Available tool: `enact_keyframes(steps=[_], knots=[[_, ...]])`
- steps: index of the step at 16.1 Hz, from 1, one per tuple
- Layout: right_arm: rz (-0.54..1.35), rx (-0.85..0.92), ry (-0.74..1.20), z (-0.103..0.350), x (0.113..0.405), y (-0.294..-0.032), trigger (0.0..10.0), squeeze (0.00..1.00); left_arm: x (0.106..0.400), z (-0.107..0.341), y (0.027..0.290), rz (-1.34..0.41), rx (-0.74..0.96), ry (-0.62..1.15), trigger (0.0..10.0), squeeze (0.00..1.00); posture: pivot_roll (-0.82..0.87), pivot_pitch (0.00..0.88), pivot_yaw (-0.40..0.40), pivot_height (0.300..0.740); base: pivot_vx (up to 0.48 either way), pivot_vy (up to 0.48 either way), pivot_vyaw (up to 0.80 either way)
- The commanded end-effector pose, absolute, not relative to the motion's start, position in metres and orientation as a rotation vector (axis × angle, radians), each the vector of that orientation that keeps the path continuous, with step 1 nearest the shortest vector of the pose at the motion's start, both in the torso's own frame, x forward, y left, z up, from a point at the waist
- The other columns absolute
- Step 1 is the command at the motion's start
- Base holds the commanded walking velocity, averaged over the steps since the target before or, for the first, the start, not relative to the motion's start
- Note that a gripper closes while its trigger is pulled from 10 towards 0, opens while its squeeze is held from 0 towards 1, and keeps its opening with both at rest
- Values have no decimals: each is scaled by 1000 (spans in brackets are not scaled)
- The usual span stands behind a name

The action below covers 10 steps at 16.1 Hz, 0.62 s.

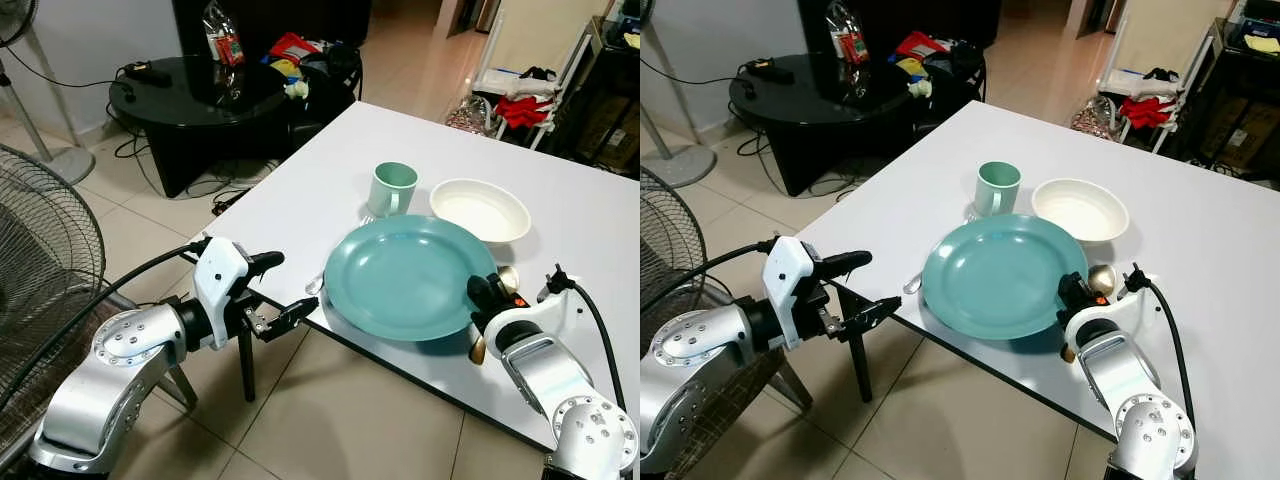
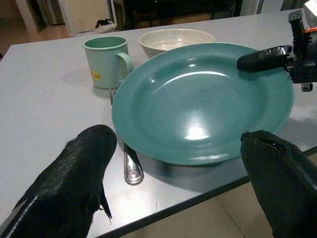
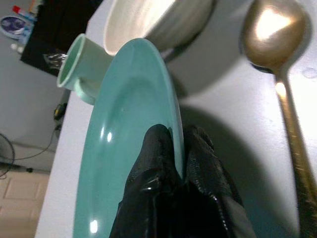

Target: Setting the table

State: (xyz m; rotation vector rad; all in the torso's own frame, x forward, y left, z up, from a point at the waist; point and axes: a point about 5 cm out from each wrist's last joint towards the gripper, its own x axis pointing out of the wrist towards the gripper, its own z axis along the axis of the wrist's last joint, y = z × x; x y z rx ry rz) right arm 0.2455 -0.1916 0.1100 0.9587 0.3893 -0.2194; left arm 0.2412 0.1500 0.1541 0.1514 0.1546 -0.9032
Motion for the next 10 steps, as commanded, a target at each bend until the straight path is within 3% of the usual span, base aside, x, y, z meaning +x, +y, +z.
enact_keyframes(steps=[1,5,6,7,8,10], knots=[[-259,998,415,103,243,-189,10000,0,240,156,149,-912,154,156,10000,0,-7,0,-30,740,0,0,0],[-287,1003,430,102,243,-193,10000,0,238,157,149,-921,157,159,10000,0,-4,0,-32,740,0,0,0],[-291,999,426,102,243,-193,10000,502,238,157,150,-919,163,158,10000,0,-4,0,-32,740,0,0,0],[-292,998,425,102,243,-193,10000,894,238,157,149,-919,164,158,10000,0,-4,0,-32,740,0,0,0],[-294,996,421,102,243,-194,10000,1000,238,157,149,-919,165,157,10000,0,-4,0,-32,740,0,0,0],[-300,998,415,102,243,-195,10000,1000,239,157,148,-918,167,154,10000,0,-4,0,-33,740,0,0,0]])
